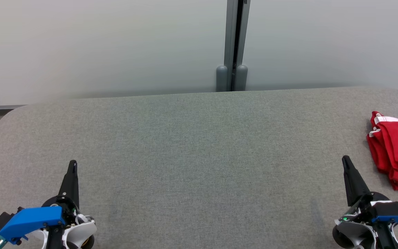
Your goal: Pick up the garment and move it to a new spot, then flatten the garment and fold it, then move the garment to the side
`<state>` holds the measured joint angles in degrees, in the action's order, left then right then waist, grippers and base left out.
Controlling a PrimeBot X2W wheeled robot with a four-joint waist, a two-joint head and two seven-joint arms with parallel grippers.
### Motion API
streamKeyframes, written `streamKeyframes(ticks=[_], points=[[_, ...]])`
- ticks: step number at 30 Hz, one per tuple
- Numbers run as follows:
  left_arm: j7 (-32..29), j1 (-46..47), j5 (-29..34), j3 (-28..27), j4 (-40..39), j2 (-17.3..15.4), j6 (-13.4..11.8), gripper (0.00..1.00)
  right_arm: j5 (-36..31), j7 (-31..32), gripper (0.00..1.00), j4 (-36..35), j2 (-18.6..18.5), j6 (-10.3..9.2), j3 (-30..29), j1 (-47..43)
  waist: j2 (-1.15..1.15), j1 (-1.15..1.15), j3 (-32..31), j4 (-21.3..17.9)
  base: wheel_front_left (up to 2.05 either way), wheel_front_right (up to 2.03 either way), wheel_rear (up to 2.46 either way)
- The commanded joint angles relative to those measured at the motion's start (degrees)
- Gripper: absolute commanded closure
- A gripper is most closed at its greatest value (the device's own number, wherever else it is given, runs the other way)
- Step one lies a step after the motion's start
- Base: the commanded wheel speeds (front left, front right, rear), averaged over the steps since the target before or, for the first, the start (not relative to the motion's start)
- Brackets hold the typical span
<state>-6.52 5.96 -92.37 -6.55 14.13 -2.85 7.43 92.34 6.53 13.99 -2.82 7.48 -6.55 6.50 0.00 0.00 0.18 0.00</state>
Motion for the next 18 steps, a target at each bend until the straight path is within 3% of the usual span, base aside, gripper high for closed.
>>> streamKeyframes(ticks=[1,18], points=[[-0.19,0.57,-0.12,-0.10,-0.25,-0.05,0.25,1.00,0.17,0.21,1.00,-0.22,-0.11,0.02,-0.11,-0.67,0.00,0.00,0.00,0.00,0.00,0.00,0.00],[-0.19,0.57,-0.12,-0.09,-0.25,-0.05,0.25,1.00,0.17,0.20,1.00,-0.22,-0.11,0.01,-0.11,-0.68,0.00,0.00,0.00,0.00,0.00,0.00,0.00]])
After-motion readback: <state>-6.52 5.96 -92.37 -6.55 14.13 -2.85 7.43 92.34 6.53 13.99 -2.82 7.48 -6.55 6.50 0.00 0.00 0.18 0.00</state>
